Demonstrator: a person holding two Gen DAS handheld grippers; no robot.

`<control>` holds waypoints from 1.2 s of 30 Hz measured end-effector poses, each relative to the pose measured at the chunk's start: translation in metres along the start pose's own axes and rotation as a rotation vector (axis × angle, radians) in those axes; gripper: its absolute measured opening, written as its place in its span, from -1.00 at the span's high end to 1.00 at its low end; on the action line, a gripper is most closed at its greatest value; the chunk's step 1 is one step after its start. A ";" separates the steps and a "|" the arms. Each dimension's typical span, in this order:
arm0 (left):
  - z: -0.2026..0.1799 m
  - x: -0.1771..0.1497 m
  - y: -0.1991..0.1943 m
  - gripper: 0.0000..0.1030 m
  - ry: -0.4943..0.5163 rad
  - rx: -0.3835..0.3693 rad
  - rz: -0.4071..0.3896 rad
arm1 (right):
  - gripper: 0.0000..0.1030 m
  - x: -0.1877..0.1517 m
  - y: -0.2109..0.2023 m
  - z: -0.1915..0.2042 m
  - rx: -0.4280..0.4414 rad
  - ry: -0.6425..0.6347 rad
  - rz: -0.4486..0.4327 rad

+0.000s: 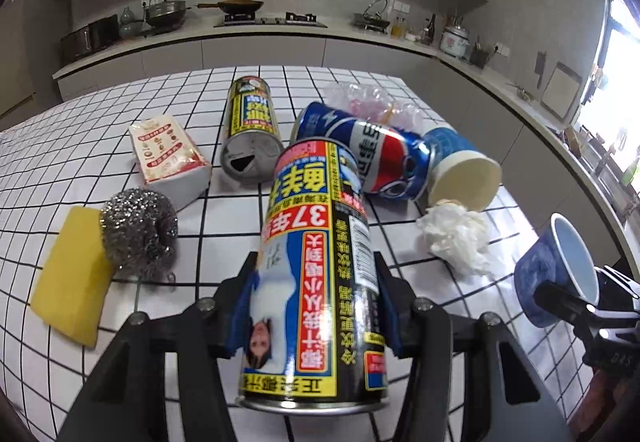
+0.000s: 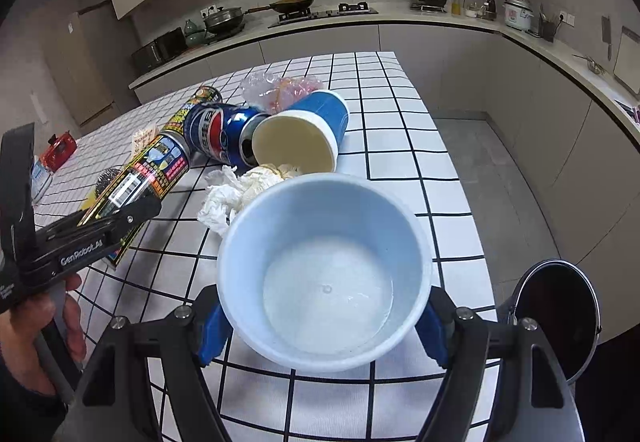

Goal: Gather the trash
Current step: 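Carry the blue cup and spray can over the bin and release both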

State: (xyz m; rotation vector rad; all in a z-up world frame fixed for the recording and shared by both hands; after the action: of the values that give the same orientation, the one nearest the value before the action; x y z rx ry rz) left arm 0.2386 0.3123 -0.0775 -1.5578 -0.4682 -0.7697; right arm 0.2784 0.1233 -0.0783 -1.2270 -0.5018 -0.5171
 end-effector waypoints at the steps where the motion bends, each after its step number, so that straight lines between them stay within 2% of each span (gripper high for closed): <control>1: -0.003 0.000 -0.003 -0.04 0.003 0.004 -0.007 | -0.51 0.001 -0.003 -0.001 0.001 -0.001 -0.004; 6: -0.027 0.004 -0.014 -0.04 0.023 0.005 -0.026 | -0.52 0.005 -0.018 -0.014 0.015 0.006 -0.026; 14: -0.072 0.013 -0.021 -0.04 0.031 0.003 -0.047 | -0.52 0.010 -0.047 -0.058 0.016 0.033 -0.060; 21: -0.131 0.019 -0.024 -0.04 0.032 0.011 -0.065 | -0.52 0.019 -0.069 -0.119 0.010 0.055 -0.077; 36: -0.277 0.027 -0.006 -0.04 0.006 -0.010 -0.066 | -0.52 0.041 -0.097 -0.279 -0.025 0.067 -0.052</control>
State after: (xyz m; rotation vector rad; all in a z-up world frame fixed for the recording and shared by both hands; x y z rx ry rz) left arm 0.1976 0.0377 -0.0537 -1.5550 -0.5142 -0.8285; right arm 0.2728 -0.1735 -0.0530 -1.2193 -0.4724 -0.6085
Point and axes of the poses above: each gripper's, at about its wrist camera, not at the fingertips, and y roughly the way its jaws point, z to its left, x to its top, the point moved 1 cm from there along y, roughly the way its jaws point, and after that the axes turned 10 degrees about y, right-handed, at the moved point
